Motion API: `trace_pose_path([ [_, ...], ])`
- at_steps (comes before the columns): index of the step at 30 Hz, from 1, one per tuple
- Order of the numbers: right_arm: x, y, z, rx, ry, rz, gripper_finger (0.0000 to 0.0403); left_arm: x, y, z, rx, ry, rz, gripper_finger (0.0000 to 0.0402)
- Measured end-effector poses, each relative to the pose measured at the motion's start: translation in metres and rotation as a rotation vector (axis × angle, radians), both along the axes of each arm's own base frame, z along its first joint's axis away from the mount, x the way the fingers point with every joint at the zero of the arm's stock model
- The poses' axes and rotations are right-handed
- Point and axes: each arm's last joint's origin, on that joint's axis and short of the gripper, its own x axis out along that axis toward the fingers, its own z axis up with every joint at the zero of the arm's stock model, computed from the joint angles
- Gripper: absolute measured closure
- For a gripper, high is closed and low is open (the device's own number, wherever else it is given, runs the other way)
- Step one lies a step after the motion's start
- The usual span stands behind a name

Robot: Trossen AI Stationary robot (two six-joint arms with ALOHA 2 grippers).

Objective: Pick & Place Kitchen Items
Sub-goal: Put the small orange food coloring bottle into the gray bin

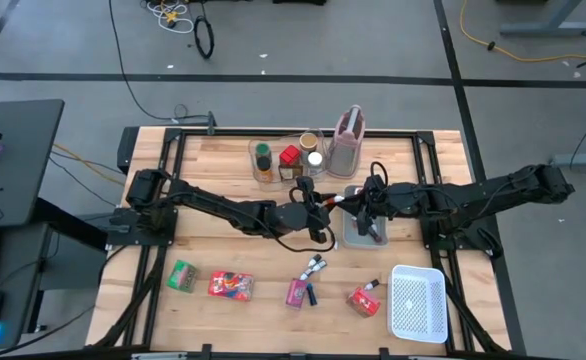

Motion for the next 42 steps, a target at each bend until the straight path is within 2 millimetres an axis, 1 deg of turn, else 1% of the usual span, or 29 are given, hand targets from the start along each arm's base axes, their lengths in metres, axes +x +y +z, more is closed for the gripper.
trace_pose_path([
  [3,-0.0001,0.0000,-0.0002,-0.002,0.002,0.000,0.0345,0.0000,-0.0001,-0.0001,0.000,0.001,-0.001,0.0302],
  [6,0.0001,0.0000,0.0002,-0.011,0.001,0.003,0.0337,0.0000,0.0001,-0.0001,0.000,0.001,-0.001,0.0299],
  [14,0.0004,0.0001,0.0007,-0.037,-0.001,0.012,0.0290,0.0002,0.0000,0.0003,-0.002,-0.001,-0.004,0.0302],
  [19,0.0003,-0.0013,0.0014,-0.071,-0.003,-0.028,0.0261,0.0001,-0.0005,-0.0011,-0.008,0.013,-0.022,0.0299],
  [25,0.0003,-0.0010,0.0011,-0.065,0.000,-0.013,0.0247,-0.0003,-0.0004,-0.0019,-0.006,0.021,-0.013,0.0299],
  [30,0.0003,-0.0010,0.0010,-0.066,0.000,-0.014,0.0258,-0.0002,-0.0005,-0.0019,-0.008,0.021,-0.018,0.0301],
  [39,0.0007,-0.0006,0.0020,-0.061,-0.009,-0.003,0.0323,0.0000,-0.0007,-0.0021,-0.011,0.023,-0.031,0.0295],
  [42,0.0007,-0.0005,0.0022,-0.061,-0.010,-0.003,0.0339,-0.0002,-0.0006,-0.0021,-0.009,0.022,-0.022,0.0293],
])
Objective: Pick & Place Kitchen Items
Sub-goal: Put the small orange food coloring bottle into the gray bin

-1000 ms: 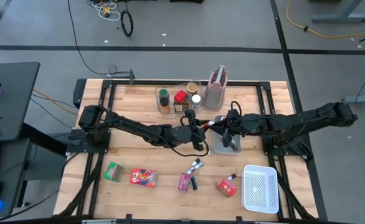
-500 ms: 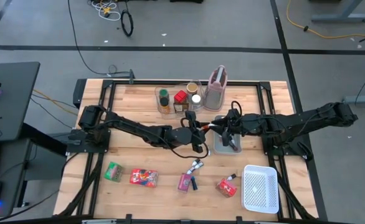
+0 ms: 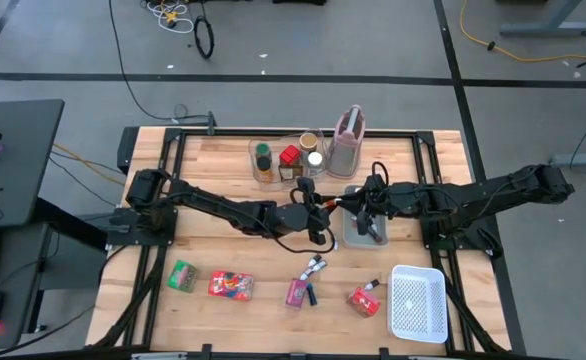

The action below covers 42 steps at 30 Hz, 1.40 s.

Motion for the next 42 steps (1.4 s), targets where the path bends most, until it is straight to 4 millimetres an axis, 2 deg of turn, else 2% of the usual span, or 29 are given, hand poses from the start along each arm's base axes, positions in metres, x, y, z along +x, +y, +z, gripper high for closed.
trace_pose_path([
  [10,-0.004,0.000,-0.008,-0.009,0.091,-0.002,0.0333,0.000,0.001,0.000,-0.042,-0.035,0.039,0.0245],
  [18,-0.021,-0.002,-0.014,0.019,0.222,-0.021,0.0341,-0.004,0.002,-0.012,-0.243,-0.027,0.102,0.0206],
  [25,-0.047,-0.001,-0.033,0.110,0.503,-0.066,0.0328,-0.009,0.000,-0.025,-0.418,0.055,0.080,0.0205],
  [28,-0.052,-0.001,-0.037,0.144,0.552,-0.121,0.0328,-0.009,-0.002,-0.027,-0.529,0.063,0.027,0.0207],
  [35,-0.050,0.000,-0.042,0.136,0.581,-0.122,0.0330,-0.009,-0.006,-0.028,-0.653,0.080,-0.041,0.0207],
  [42,-0.052,0.004,-0.077,0.205,0.750,-0.028,0.0330,-0.010,-0.007,-0.029,-0.698,0.076,-0.031,0.0207],
])
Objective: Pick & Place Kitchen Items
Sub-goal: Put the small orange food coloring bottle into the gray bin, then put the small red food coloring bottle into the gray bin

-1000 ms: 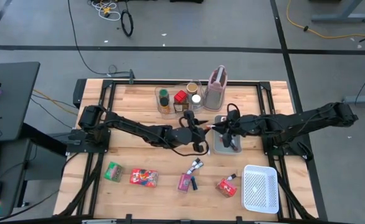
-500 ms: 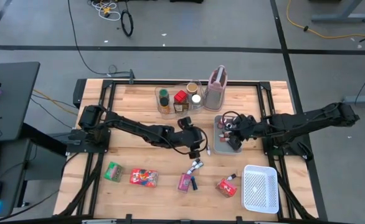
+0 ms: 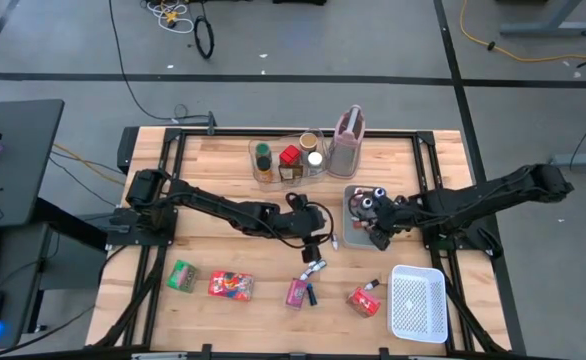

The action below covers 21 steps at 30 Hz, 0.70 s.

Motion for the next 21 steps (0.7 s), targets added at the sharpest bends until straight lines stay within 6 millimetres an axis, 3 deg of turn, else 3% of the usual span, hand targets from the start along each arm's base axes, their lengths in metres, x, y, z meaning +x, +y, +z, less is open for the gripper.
trace_pose_path([
  [8,0.003,-0.002,0.000,-0.074,-0.047,-0.016,0.0311,-0.001,-0.002,-0.009,-0.007,0.051,-0.021,0.0207],
  [21,0.007,-0.002,0.002,-0.085,-0.085,-0.003,0.0274,0.007,-0.008,-0.061,-0.082,0.186,-0.047,0.0207],
])
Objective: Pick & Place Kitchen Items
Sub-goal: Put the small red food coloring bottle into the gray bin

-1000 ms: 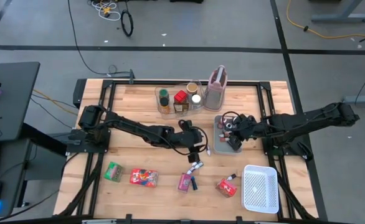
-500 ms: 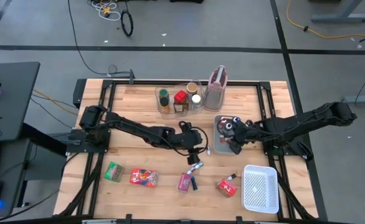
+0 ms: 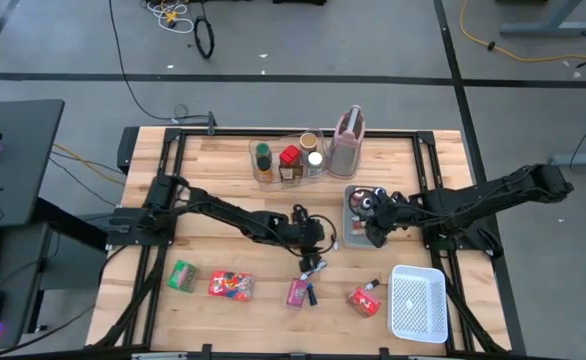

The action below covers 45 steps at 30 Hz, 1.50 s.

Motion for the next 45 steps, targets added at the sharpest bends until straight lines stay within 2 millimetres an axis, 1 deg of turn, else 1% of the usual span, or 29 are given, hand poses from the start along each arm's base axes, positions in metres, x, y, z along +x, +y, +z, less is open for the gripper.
trace_pose_path([
  [1,0.000,0.000,0.000,-0.007,-0.004,0.014,0.0272,0.003,-0.002,-0.002,-0.020,-0.021,-0.008,0.0207],
  [7,0.005,0.001,0.010,-0.066,-0.051,0.120,0.0265,-0.002,-0.011,-0.014,-0.035,0.050,-0.050,0.0207],
  [10,0.008,0.001,0.017,-0.096,-0.094,0.171,0.0264,-0.002,-0.014,-0.013,-0.032,0.049,-0.095,0.0207],
  [12,0.013,0.002,0.023,-0.117,-0.144,0.205,0.0264,-0.005,-0.013,-0.016,-0.035,0.069,-0.114,0.0207],
  [20,0.030,0.005,0.044,-0.276,-0.375,0.377,0.0263,-0.016,-0.011,-0.031,-0.039,0.126,-0.098,0.0207],
  [27,0.038,0.006,0.059,-0.388,-0.527,0.439,0.0263,-0.015,-0.011,-0.030,-0.034,0.124,-0.099,0.0207],
  [32,0.042,0.006,0.069,-0.432,-0.622,0.447,0.0263,-0.016,-0.012,-0.029,0.036,0.131,-0.209,0.0207],
  [37,0.046,0.007,0.074,-0.476,-0.688,0.465,0.0266,-0.012,-0.014,-0.022,0.023,0.117,-0.243,0.0207],
  [39,0.051,0.009,0.072,-0.460,-0.709,0.493,0.0264,-0.010,-0.014,-0.018,0.032,0.115,-0.254,0.0207],
  [41,0.057,0.012,0.067,-0.424,-0.713,0.569,0.0259,-0.009,-0.014,-0.015,0.049,0.134,-0.262,0.0207],
  [43,0.064,0.017,0.062,-0.411,-0.732,0.619,0.0250,-0.010,-0.014,-0.012,0.056,0.189,-0.265,0.0207],
  [45,0.071,0.019,0.058,-0.414,-0.744,0.625,0.0237,-0.015,-0.010,-0.005,0.082,0.287,-0.262,0.0207],
])
